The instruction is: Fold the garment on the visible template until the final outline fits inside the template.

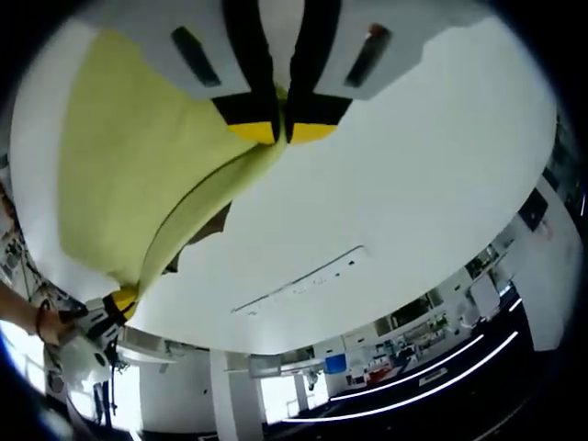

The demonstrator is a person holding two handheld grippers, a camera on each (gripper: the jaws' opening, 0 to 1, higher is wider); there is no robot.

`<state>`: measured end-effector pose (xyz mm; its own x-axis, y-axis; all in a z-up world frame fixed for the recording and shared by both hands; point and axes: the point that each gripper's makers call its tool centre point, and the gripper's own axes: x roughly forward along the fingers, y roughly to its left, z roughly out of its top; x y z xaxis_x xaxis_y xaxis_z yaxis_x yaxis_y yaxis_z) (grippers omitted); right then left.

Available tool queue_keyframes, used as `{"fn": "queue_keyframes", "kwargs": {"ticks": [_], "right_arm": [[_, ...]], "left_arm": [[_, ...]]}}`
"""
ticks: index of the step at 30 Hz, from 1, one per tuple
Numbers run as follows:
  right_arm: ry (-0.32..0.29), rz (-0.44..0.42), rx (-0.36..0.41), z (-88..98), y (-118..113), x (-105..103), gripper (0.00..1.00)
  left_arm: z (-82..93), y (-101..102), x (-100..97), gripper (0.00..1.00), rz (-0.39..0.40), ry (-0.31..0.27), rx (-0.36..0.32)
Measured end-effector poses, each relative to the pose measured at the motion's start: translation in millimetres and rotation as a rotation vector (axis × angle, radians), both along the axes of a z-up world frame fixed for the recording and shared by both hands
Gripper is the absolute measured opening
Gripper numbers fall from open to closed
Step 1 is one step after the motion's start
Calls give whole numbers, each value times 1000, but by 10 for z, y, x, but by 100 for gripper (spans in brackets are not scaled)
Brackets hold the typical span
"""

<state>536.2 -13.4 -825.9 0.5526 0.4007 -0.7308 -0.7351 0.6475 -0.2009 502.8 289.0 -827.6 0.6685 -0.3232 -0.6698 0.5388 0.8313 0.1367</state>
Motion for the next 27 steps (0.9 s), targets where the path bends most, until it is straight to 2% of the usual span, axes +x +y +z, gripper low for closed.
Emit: {"fn": "queue_keyframes", "kwargs": {"ticks": [7, 15, 20, 27], "right_arm": [[9, 8, -18, -61, 5, 0, 0], [14, 32, -75, -137, -12, 18, 0], [28, 28, -77, -201, -31, 29, 0], [43, 3, -39, -196, -45, 69, 0]], "left_arm": [[-77, 10, 3, 1, -6, 15, 13], [-134, 35, 35, 1, -14, 9, 42], [-112, 37, 76, 1, -15, -1, 30], [-112, 26, 105, 2, -17, -10, 39]]}}
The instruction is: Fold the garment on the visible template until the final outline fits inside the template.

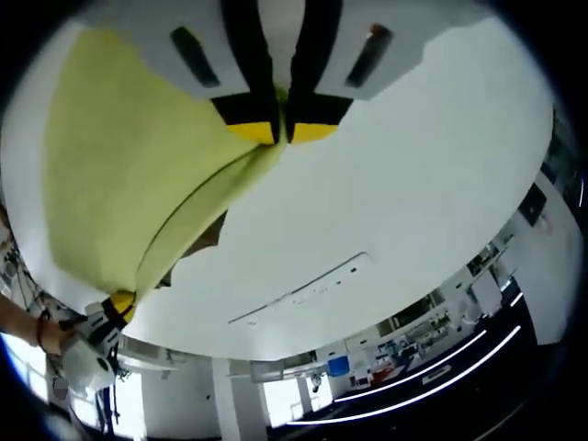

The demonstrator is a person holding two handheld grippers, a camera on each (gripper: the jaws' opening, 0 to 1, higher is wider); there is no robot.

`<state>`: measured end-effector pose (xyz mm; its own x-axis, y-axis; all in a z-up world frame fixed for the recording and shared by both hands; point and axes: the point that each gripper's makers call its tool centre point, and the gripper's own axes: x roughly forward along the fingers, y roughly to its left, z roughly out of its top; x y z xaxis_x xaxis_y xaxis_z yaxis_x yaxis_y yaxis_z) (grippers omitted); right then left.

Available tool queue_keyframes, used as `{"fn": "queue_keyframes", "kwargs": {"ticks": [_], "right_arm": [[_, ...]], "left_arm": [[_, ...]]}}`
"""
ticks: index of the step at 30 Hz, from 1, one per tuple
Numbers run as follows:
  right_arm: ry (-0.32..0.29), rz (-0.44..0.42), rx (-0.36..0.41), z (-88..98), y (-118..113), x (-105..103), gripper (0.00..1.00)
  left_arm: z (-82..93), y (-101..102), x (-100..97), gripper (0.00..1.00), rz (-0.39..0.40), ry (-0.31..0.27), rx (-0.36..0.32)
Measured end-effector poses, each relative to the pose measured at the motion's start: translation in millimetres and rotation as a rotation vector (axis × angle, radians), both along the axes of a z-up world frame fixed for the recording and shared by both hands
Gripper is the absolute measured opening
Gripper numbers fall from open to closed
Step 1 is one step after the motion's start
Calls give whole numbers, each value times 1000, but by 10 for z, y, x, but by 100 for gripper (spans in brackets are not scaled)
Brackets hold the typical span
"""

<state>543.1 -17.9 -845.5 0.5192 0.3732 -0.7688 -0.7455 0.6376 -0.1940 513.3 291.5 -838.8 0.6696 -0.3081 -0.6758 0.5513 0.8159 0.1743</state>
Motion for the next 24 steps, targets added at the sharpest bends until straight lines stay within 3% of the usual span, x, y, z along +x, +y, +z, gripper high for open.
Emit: {"fn": "queue_keyframes", "kwargs": {"ticks": [4, 18, 24], "right_arm": [[-1, -24, 38, 42, 2, 2, 1], [-60, -20, 54, 267, -25, -81, 14], [-60, 21, 84, 317, 39, -131, 15]], "left_arm": [[24, -22, -18, 3, -34, -36, 40], [156, 26, -60, 6, -87, -99, 38], [167, -1, -112, 6, -124, -102, 43]]}}
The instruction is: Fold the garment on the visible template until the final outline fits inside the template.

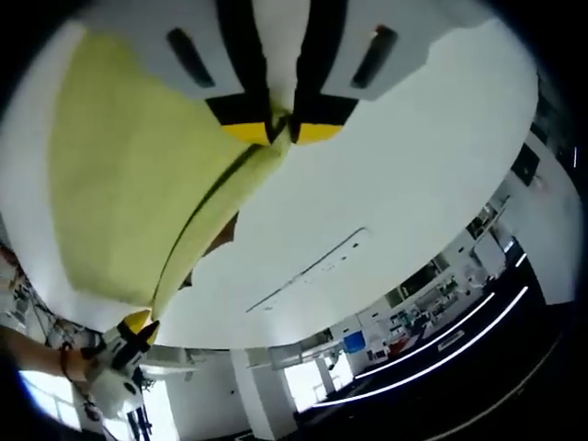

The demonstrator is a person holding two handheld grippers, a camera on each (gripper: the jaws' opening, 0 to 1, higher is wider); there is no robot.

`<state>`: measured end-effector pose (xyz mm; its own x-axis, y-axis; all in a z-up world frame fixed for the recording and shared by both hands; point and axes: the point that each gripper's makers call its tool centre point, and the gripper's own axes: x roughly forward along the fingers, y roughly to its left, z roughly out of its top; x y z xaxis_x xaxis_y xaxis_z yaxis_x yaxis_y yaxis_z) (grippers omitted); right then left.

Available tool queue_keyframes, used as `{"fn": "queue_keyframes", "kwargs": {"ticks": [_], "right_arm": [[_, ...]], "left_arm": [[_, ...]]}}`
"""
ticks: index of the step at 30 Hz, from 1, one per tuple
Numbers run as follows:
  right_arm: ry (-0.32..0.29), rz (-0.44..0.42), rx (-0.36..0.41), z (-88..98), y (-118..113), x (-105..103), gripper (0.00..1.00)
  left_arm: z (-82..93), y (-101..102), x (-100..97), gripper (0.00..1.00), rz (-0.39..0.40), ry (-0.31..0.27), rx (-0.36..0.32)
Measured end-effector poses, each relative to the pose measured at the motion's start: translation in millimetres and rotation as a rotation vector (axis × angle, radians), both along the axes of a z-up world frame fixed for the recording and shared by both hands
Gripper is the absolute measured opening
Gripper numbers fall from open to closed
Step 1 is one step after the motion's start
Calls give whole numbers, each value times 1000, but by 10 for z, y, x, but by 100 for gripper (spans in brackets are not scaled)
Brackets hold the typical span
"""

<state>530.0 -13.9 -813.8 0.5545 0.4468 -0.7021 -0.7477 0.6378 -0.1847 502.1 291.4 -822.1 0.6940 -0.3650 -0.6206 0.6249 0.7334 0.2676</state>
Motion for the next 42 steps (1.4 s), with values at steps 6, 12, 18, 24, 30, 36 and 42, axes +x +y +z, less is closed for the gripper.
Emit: {"fn": "queue_keyframes", "kwargs": {"ticks": [6, 12, 18, 24, 30, 36, 42], "right_arm": [[17, 72, -72, -172, 1, -6, 16], [50, 94, -110, -255, -41, -48, 15], [60, 105, -108, -268, -28, -32, 11], [57, 112, -139, -290, -101, -31, 3], [54, 119, -137, -298, -96, -25, 0], [67, 99, -106, -315, -100, -12, 0], [68, 52, -61, -319, -99, -16, 0]], "left_arm": [[-30, -10, -40, 7, -34, 10, 17], [-100, 23, -78, 9, -93, 17, 80], [-128, 68, -73, 7, -106, 11, 146], [-153, 113, -56, 5, -107, 4, 199], [-153, 137, -50, 2, -99, 2, 204], [-126, 131, -55, 0, -77, 0, 184], [-22, 141, -50, 0, -53, -23, 151]]}}
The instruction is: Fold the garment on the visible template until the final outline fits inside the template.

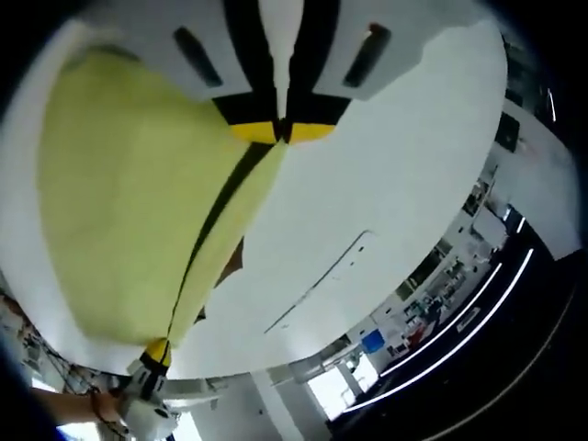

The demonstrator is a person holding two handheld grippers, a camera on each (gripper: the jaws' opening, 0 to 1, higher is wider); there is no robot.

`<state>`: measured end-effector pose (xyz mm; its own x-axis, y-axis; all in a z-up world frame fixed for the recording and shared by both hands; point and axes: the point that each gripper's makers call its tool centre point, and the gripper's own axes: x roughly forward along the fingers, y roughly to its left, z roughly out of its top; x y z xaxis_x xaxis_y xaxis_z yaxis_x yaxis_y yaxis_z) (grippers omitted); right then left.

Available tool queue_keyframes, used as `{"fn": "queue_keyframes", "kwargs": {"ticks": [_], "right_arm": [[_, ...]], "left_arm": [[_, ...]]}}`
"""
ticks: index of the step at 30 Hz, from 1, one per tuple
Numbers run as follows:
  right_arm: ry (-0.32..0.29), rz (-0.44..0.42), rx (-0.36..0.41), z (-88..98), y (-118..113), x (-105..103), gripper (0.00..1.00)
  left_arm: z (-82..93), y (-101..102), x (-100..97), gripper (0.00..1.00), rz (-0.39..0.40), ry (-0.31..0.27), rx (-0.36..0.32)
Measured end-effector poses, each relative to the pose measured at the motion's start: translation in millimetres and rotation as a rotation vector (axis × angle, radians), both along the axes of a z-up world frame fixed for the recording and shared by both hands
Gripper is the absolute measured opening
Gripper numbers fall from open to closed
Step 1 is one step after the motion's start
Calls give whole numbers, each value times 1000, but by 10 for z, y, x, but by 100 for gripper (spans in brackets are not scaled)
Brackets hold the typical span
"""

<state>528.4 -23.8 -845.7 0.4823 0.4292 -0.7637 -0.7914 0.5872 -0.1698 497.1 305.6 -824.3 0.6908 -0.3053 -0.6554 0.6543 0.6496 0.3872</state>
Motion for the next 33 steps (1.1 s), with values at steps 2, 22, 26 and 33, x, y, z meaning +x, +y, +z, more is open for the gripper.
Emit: {"fn": "queue_keyframes", "kwargs": {"ticks": [2, 22, 26, 33], "right_arm": [[-8, 1, 0, 17, 7, -27, 0], [-121, -35, 47, 291, 24, 214, 0], [-114, -62, 62, 248, 29, 302, 0], [-103, -98, 67, 155, 33, 410, 0]], "left_arm": [[17, 20, 8, 0, 10, -7, -8], [86, 0, 249, 0, 201, 53, -291], [34, 10, 312, 0, 211, 56, -280], [-36, 16, 412, 0, 236, 59, -272]]}}
